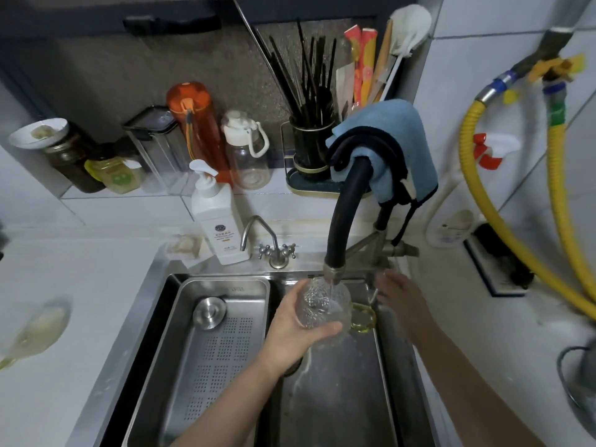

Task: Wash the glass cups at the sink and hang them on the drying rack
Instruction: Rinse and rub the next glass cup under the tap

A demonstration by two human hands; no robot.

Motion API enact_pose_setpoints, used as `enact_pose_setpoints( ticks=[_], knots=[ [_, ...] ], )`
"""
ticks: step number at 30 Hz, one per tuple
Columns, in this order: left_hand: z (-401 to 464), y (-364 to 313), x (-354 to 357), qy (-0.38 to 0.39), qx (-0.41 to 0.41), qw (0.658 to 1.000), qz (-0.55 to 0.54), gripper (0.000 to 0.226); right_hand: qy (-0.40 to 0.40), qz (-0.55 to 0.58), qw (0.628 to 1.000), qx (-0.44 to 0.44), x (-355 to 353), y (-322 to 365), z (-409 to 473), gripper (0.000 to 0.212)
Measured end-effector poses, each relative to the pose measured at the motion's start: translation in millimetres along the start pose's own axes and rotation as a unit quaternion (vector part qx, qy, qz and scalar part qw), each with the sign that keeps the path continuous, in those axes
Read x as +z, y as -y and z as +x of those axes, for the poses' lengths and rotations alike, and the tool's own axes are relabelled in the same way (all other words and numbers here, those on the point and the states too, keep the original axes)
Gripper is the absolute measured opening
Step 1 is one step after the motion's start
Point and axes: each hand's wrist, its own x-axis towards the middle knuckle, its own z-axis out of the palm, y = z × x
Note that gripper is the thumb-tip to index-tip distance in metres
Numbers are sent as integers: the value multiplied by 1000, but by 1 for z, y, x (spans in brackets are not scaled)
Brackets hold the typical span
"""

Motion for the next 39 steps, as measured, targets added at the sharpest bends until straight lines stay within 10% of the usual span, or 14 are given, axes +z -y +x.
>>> enact_pose_setpoints(
  ticks=[6,13,20,39],
  knots=[
    [5,-3,-6,48,3,999,-22,81,141,-56,988,-23,25,-5,-62,35],
    [-8,-5,-16,100,27,995,-14,95,67,-83,993,-60,38,-7,-93,46],
    [-4,-14,-12,121,37,991,-53,61,17,-92,993,-76,41,7,-105,45],
    [-8,-5,-29,95,11,990,-107,93,59,-93,988,-112,56,0,-101,49]
  ],
)
